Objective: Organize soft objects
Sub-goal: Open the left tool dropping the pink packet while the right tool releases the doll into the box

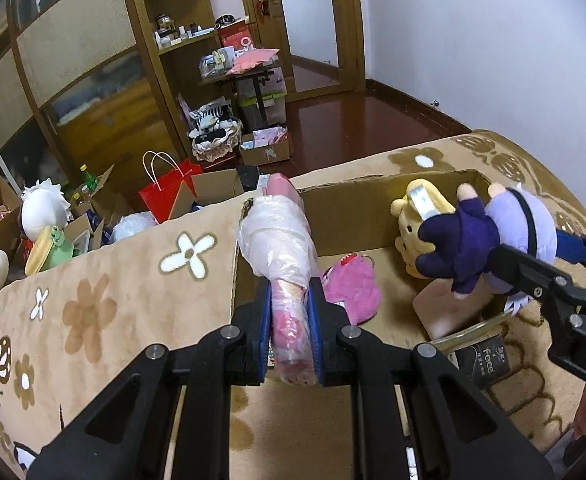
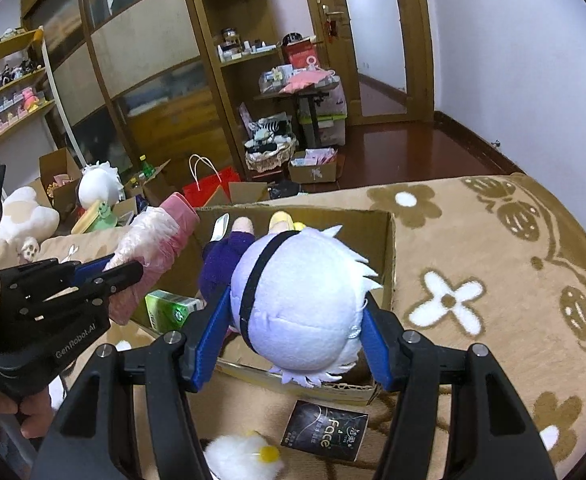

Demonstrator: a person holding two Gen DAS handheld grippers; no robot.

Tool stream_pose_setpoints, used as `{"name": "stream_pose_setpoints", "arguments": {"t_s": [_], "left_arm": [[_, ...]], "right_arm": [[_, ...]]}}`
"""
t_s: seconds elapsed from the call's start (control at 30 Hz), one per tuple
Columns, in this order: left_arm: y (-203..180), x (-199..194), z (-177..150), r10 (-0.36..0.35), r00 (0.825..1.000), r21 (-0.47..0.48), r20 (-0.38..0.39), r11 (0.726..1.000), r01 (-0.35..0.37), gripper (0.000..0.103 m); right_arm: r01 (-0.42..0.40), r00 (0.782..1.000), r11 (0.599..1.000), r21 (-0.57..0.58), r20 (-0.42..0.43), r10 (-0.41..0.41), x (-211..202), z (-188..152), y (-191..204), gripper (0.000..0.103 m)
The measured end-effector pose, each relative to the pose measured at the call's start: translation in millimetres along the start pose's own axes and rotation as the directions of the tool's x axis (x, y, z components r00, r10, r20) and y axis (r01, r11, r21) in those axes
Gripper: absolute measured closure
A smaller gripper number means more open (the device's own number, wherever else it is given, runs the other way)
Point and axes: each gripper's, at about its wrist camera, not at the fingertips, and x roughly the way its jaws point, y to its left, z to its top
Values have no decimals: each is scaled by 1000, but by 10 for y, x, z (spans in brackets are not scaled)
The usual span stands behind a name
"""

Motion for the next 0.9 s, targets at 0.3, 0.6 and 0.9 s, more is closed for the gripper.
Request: {"name": "stream_pose_setpoints", "arguments": {"t_s": [0.3,0.6,0.9], "left_arm": [[87,90,-11,-27,1000,-42,-9,999,26,87],[164,151,-4,-17,999,-58,-37,998,15,84],[184,200,-50,-23,997,-70,-76,997,17,70]], "right_arm": [[-8,999,999,44,-47,10,146,-50,-121,38],[3,997,999,34,-71,-1,201,-89,-101,36],[9,998,999,38,-70,-7,206,-98,-76,36]]}}
